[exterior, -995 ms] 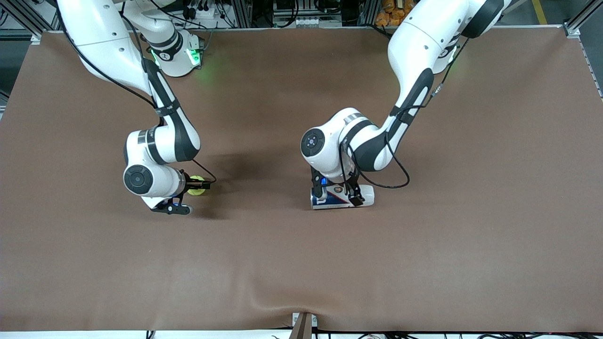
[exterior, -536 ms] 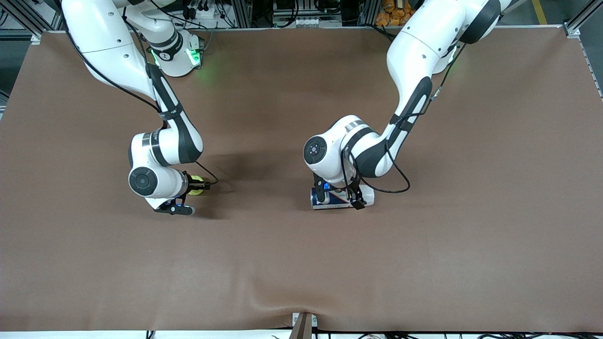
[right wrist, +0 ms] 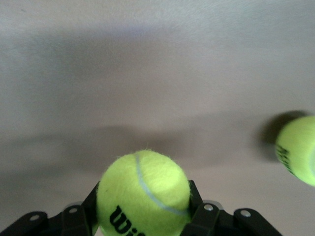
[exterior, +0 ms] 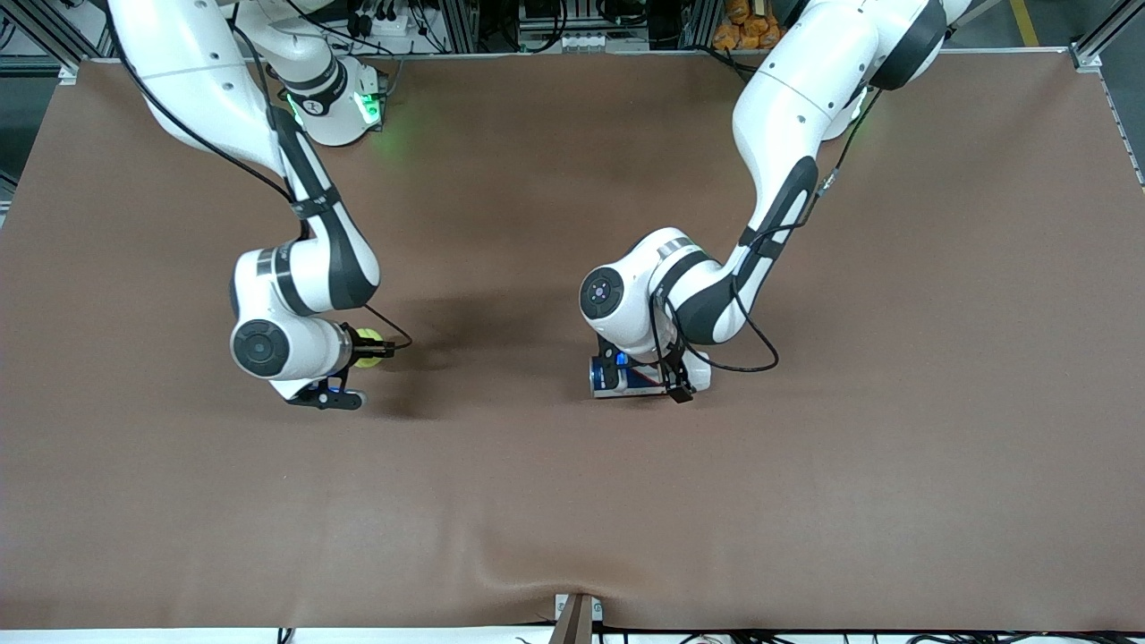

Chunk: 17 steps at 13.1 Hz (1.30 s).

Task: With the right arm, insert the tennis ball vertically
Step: 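Close the right gripper on the ball while the left gripper grasps the can, then lift the white can with the left gripper, holding the ball in the right gripper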

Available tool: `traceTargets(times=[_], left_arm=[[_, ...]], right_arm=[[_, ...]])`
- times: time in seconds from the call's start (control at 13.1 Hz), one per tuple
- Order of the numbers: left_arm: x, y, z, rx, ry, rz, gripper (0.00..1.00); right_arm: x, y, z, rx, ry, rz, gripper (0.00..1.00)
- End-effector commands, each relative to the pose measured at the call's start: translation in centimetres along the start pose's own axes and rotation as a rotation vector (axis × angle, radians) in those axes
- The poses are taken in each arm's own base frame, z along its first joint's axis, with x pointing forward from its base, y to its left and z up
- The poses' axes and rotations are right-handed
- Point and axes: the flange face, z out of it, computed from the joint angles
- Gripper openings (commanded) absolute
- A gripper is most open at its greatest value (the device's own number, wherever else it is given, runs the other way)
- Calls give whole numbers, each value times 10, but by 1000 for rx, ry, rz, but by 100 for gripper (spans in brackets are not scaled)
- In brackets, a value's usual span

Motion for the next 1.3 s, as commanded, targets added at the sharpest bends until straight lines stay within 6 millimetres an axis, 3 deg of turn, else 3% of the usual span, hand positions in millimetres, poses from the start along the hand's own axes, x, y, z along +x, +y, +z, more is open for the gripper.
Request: traceTargets(times=[0.0,0.23,0.46,0.61,0.69,0.84,1.0,1.23], left_arm=[[2,-7,5,27,-16,32,100],[8,-4,7,32,-3,36,100],[8,-5,18,30,-21,42,100],[8,-5,19,38,-25,46,100],[8,-6,19,39,-26,45,100],[8,-5,20,38,-27,44,100],[8,-5,20,39,-28,45,97],[8,-5,20,39,-28,42,92]], right_arm=[[-6,24,-64,8,17,13,0],[-16,45,-142,34,59,47,0],[-28,87,-220,66,92,87,0],[-40,113,-260,79,102,114,0],[-44,121,-265,78,92,122,0],[-68,138,-304,76,151,113,0],[-89,168,-334,91,192,126,0],[-108,175,-353,82,164,101,0]])
